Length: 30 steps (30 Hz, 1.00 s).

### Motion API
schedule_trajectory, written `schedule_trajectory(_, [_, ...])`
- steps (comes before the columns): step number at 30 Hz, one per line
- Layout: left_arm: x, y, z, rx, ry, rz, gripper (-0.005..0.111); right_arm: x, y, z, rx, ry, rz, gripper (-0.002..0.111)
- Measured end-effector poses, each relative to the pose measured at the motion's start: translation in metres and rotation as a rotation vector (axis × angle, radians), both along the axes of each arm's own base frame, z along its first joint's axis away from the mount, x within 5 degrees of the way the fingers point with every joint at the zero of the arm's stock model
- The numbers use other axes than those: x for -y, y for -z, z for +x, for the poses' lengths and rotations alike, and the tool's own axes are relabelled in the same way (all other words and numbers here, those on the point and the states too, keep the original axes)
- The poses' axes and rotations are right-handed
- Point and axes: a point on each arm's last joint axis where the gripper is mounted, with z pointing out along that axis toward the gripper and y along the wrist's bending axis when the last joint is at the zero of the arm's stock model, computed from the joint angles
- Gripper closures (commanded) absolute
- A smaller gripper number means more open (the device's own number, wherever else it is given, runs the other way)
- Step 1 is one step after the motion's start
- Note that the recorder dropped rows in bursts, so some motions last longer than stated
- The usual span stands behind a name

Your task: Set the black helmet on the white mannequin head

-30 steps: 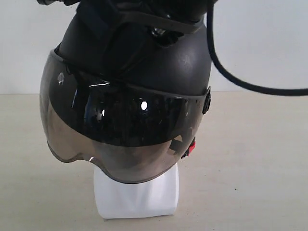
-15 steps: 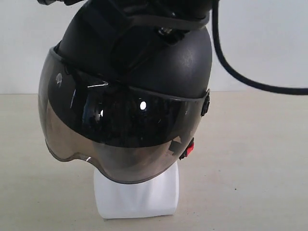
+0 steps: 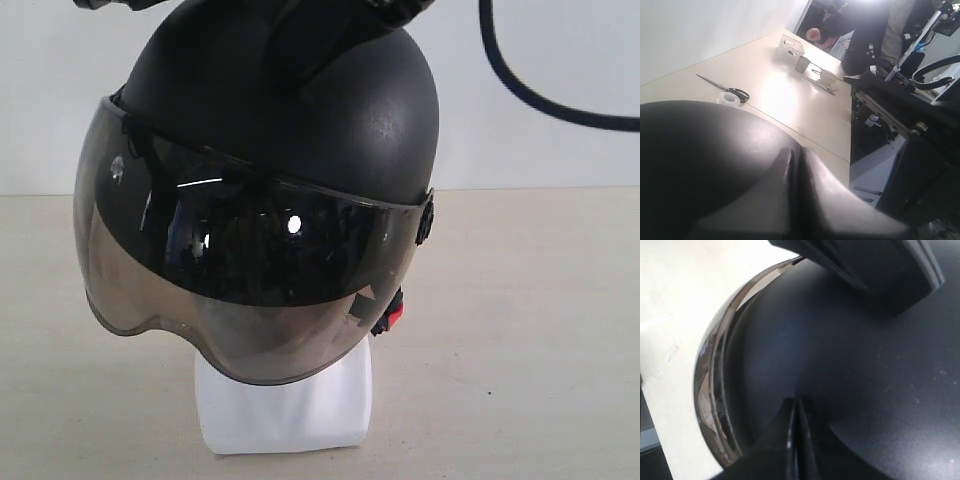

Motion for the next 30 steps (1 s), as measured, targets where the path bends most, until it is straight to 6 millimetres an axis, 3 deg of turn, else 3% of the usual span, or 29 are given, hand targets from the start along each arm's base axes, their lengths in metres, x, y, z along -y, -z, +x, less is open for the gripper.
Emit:
schedule_trajectory(6, [-0.006, 0.000, 0.003, -0.002, -0.019, 0.000, 0.102, 0.000, 0.000, 0.000, 0.000, -0.008, 0.001, 0.109])
schedule_trajectory(11, [-0.023, 0.000, 0.010, -0.009, -0.078, -0.004, 0.102, -0.005, 0.001, 0.000, -0.011, -0.035, 0.017, 0.109])
schedule_trajectory(17, [-0.038, 0.017, 0.015, -0.085, -0.136, -0.051, 0.102, -0.011, 0.000, 0.004, 0.005, -0.039, 0.054, 0.109])
schedule_trajectory(24, [-0.054, 0.041, 0.019, -0.141, -0.227, -0.070, 0.102, 0.013, -0.010, 0.028, 0.205, 0.229, -0.084, 0.109])
schedule_trajectory(30, [-0.057, 0.051, 0.018, -0.177, -0.254, -0.096, 0.102, 0.019, -0.009, 0.034, 0.233, 0.300, -0.132, 0.109])
